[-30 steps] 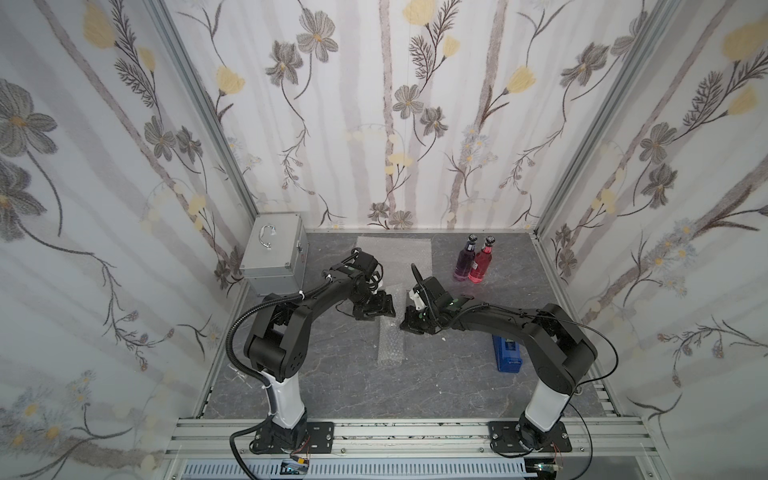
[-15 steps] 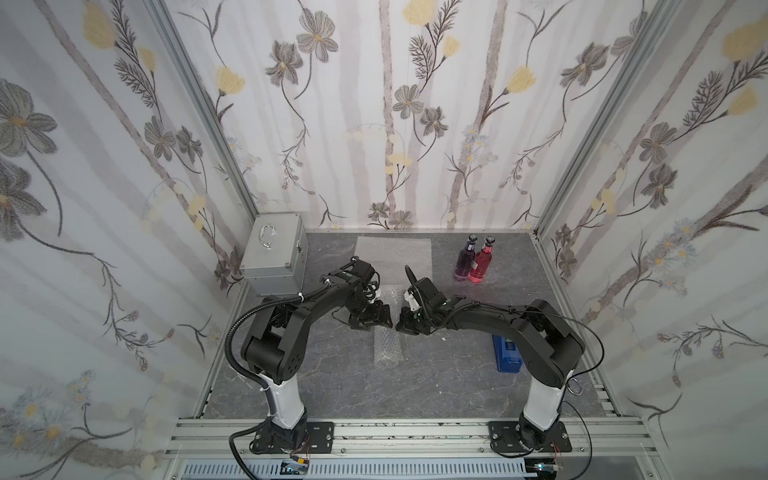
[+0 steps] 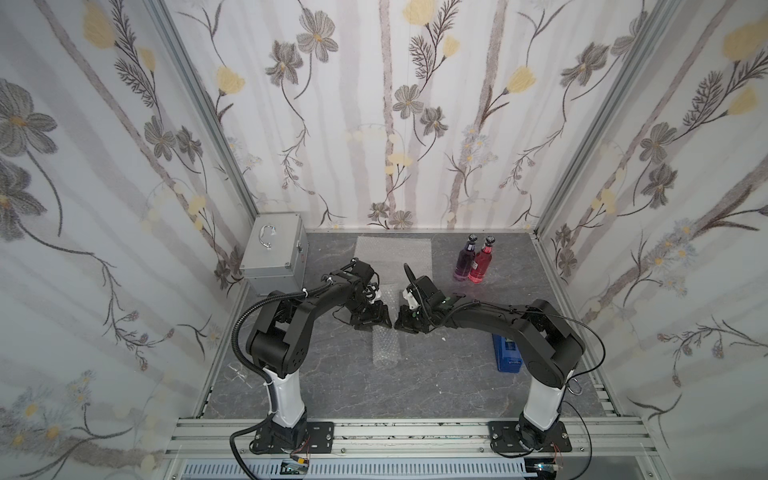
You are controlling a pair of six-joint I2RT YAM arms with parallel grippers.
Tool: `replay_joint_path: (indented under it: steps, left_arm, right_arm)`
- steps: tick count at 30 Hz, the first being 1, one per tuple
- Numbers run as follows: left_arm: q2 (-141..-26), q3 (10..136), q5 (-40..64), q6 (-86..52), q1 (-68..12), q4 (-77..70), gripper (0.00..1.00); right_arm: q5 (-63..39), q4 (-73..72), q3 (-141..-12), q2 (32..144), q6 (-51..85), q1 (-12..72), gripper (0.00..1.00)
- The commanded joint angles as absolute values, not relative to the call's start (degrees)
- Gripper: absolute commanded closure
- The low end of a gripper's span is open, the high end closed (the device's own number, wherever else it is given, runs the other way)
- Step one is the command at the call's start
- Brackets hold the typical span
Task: Wrap wine bottles in bubble wrap
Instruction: Wrap the wine bottle in bubble wrap.
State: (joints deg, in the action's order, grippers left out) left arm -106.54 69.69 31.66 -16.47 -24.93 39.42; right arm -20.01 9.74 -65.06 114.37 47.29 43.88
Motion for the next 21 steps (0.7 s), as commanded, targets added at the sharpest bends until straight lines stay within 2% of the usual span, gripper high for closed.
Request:
replay_joint_path:
  steps: [1,12,16,21]
  left_arm:
    - [-105.98,68.48,26.90,-15.96,-23.69,40.26,0.36]
    - [-106.27,66.66,28.32,-15.21,-20.82,40.46,0.36]
    - [-105.17,65.58,29.17,-15.29,-19.92,39.77,0.36]
    - [-104.11,64.36,29.45,-15.60,-18.49,39.08,0.36]
  right_arm:
    - [-20.13,9.99,-65.66,112.82,46.37,43.94,0.80]
    - [-20.83,10.30,-65.89,111.89,46.41,44.01,0.60]
    - [-22.05,9.36,-65.67,113.44,46.58,46.93,0.51]
    - [-23.79,6.93,-65.43,114.72,47.42,47.55,0.50]
